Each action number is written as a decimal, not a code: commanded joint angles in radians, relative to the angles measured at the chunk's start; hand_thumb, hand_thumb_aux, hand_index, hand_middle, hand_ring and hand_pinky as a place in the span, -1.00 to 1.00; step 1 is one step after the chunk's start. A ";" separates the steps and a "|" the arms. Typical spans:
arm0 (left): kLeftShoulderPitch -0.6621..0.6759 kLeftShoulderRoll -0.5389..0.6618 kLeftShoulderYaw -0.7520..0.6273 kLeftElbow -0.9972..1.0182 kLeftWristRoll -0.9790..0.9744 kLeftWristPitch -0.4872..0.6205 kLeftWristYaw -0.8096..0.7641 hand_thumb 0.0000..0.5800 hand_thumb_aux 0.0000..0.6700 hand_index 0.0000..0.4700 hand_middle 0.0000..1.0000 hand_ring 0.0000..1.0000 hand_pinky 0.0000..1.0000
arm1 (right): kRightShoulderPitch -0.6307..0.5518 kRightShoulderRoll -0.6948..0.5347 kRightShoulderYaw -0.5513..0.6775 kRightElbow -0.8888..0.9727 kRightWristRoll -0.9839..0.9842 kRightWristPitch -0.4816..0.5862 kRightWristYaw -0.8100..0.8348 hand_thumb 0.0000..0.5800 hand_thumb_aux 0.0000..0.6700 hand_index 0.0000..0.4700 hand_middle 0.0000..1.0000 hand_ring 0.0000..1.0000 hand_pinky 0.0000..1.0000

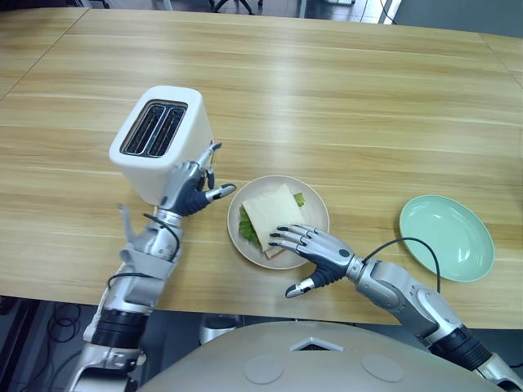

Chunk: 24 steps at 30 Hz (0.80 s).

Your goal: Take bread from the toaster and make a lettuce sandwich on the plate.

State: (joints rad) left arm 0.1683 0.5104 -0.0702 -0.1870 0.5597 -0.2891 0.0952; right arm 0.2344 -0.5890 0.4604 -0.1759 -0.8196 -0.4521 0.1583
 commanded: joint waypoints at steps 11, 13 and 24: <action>0.347 0.245 -0.036 0.050 -0.149 -0.310 -0.354 1.00 1.00 0.96 0.66 0.66 0.66 | 0.239 -0.114 -0.236 -0.196 0.475 -0.098 0.033 0.09 -0.35 -0.36 0.29 0.29 0.29; 0.358 0.257 -0.059 0.073 -0.104 -0.300 -0.368 1.00 1.00 0.96 0.65 0.65 0.65 | 0.289 -0.157 -0.223 -0.153 0.462 -0.121 0.072 1.00 1.00 0.96 1.00 1.00 1.00; 0.138 0.082 -0.225 0.199 0.071 -0.178 -0.370 1.00 1.00 0.96 0.66 0.66 0.66 | 0.185 -0.074 -0.078 0.007 0.146 -0.062 0.121 1.00 1.00 0.96 1.00 1.00 1.00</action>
State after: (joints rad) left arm 0.3333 0.6023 -0.2683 -0.0406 0.5833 -0.5058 -0.2768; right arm 0.4459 -0.6716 0.3703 -0.2047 -0.6015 -0.5427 0.2837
